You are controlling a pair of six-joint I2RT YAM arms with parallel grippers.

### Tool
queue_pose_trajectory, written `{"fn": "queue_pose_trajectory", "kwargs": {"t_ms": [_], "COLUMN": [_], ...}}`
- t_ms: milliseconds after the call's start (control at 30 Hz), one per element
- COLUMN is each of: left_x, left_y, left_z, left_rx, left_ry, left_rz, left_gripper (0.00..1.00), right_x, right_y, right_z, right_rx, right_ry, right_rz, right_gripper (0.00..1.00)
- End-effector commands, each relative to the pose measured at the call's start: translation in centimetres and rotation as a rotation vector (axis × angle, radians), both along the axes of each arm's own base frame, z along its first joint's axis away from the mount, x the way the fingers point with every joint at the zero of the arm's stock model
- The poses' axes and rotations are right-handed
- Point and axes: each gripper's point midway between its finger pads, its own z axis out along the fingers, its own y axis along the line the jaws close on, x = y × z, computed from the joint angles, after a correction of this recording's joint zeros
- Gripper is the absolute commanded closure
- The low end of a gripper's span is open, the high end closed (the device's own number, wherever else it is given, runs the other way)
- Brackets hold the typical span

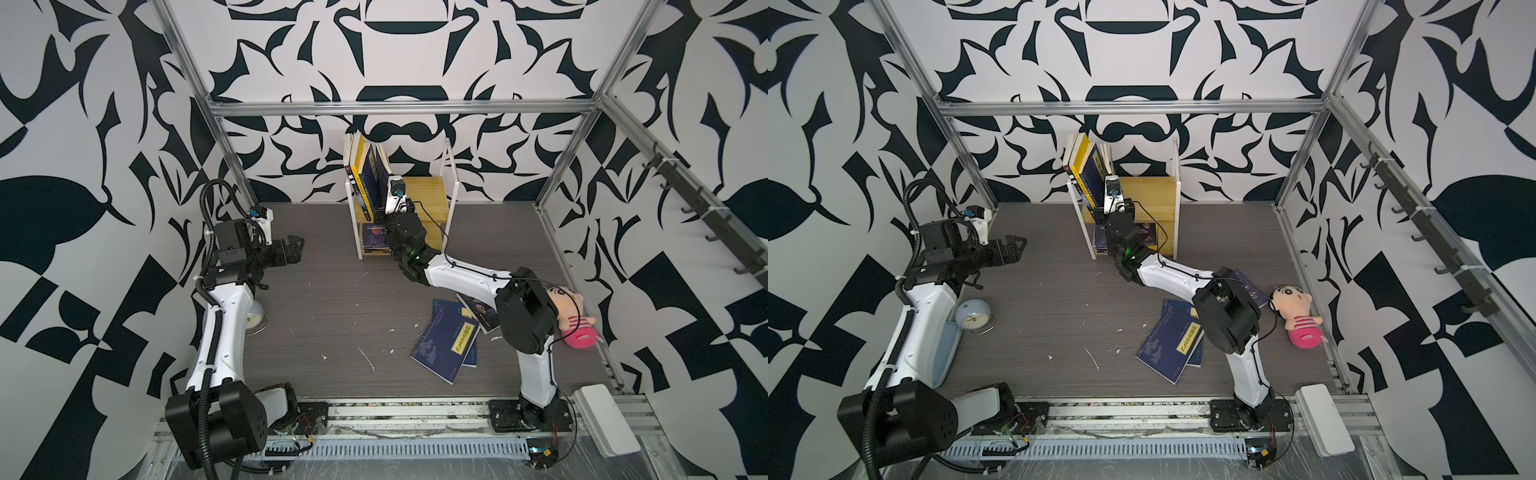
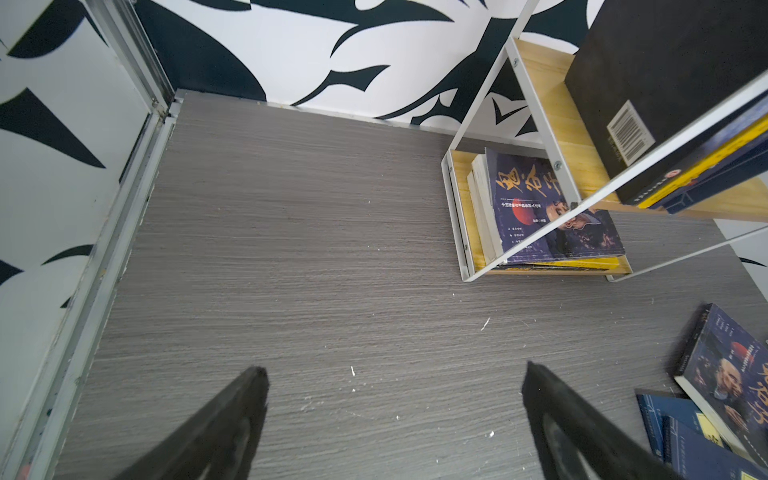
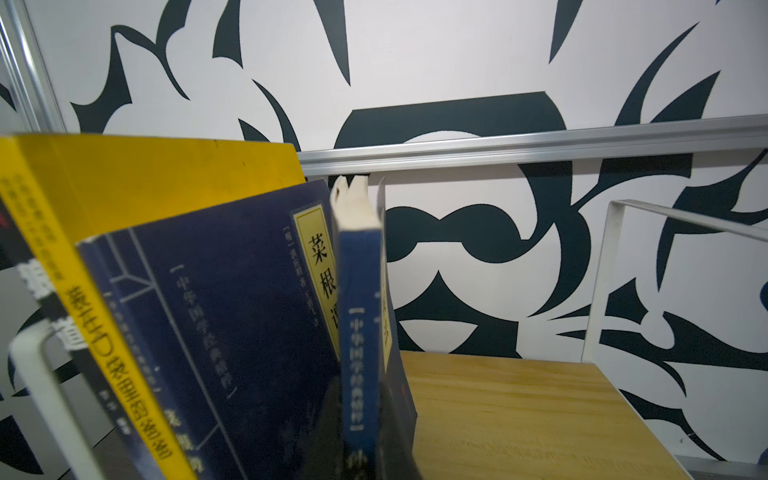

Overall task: Stacking books/files
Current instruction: Place the book on the bookshelf.

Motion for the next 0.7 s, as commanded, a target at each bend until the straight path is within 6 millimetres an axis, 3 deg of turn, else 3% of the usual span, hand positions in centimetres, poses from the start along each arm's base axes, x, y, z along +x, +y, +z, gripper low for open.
{"fn": "queue_pose_trajectory", "kwargs": {"t_ms": [0,167,667], "left_x": [0.0,-0.1,-0.1], "left_y": [0.0,0.2,0.8], "left_z": [-0.1,0.0,-0.2], "left_rx": [-0.017,-0.019,-0.039], "left_ry": [-0.008,-0.011,-0.011], "left_rz": [0.0,0.007,0.029], "left_gripper": [0.0,0.0,0.0], "right_x": [-0.8,-1.3,-3.2], "right_y": [0.5,0.8,1.1], "right_z": [1.1,0.7,-0.4], "right_rx": [0.051,0.037,-0.055], "right_ry": [-0.027,-0.028,-0.025], "right_rz": [0.056,0.092,0.179], "right_gripper": [0.83,0.75,0.67]}}
